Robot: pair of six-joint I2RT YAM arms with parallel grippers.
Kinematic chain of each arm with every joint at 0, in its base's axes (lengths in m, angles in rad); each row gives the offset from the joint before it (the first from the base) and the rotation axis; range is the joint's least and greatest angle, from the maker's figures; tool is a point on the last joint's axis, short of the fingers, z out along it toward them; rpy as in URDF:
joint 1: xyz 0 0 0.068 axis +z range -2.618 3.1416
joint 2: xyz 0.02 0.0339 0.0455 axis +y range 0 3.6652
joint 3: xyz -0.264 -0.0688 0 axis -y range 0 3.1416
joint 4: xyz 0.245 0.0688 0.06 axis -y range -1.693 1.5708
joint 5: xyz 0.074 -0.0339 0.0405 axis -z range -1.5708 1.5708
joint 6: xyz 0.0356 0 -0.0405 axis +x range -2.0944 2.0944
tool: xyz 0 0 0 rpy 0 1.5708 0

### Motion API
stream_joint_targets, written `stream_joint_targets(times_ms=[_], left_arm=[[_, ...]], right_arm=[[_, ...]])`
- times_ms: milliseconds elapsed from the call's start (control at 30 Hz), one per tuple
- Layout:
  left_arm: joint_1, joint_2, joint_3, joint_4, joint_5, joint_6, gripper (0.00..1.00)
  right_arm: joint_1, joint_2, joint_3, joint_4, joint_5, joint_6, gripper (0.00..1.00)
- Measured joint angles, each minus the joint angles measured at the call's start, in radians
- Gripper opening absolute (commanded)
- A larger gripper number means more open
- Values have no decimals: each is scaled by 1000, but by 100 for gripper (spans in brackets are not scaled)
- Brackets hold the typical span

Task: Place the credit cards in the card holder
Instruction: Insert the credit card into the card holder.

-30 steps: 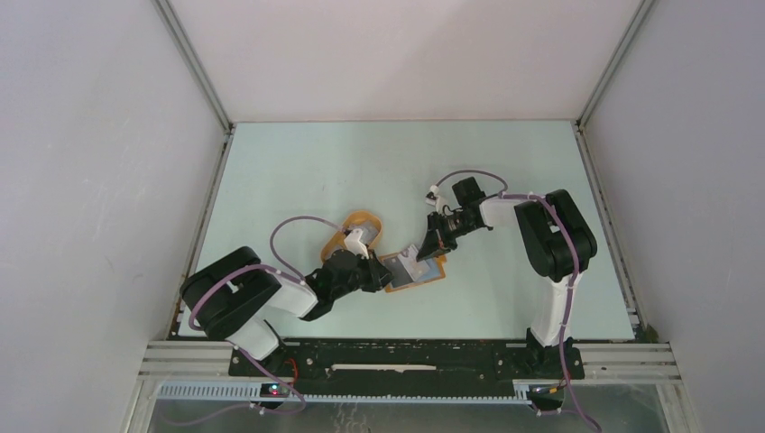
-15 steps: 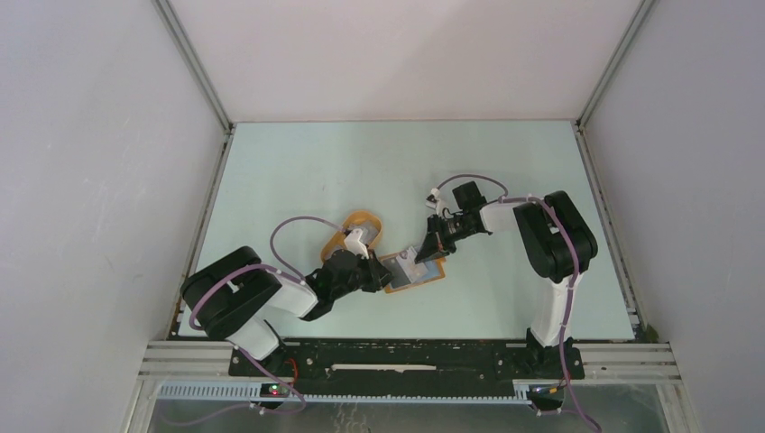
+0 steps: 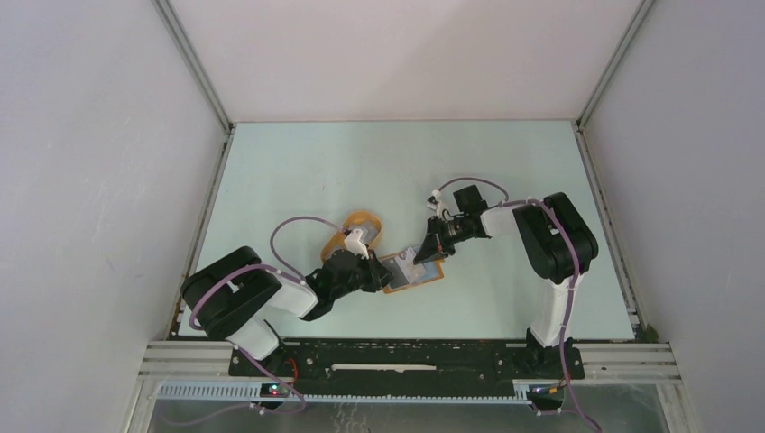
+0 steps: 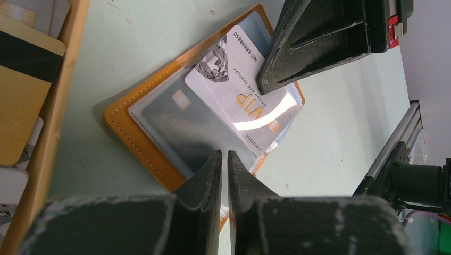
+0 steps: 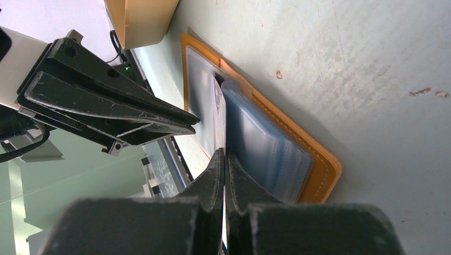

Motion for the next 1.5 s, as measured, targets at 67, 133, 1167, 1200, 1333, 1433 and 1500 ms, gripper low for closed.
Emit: stream_joint_targets(times_ms=[67,133,1167,1200,1333,1433,1500], left_arm=[[0,0,0,0,0,0,12],[0,0,0,0,0,0,12],[0,1,0,0,5,0,13],[0,1,0,0,5,0,13],[0,1,0,0,5,-2,16],[0,1,0,0,5,-3,18],[0,0,0,0,4,-5,19]], right_arm=[[0,-1,-8,16,-3,12,0],[-2,-2,-21,44,-10,30,0],[18,-2,-59,172,11,127,0],[20,-2,-60,177,11,131,0],[25,-10,-60,181,14,134,0],[25,-13,-45,134,26,113,0],[26,-13,-22,83,40,90,0]])
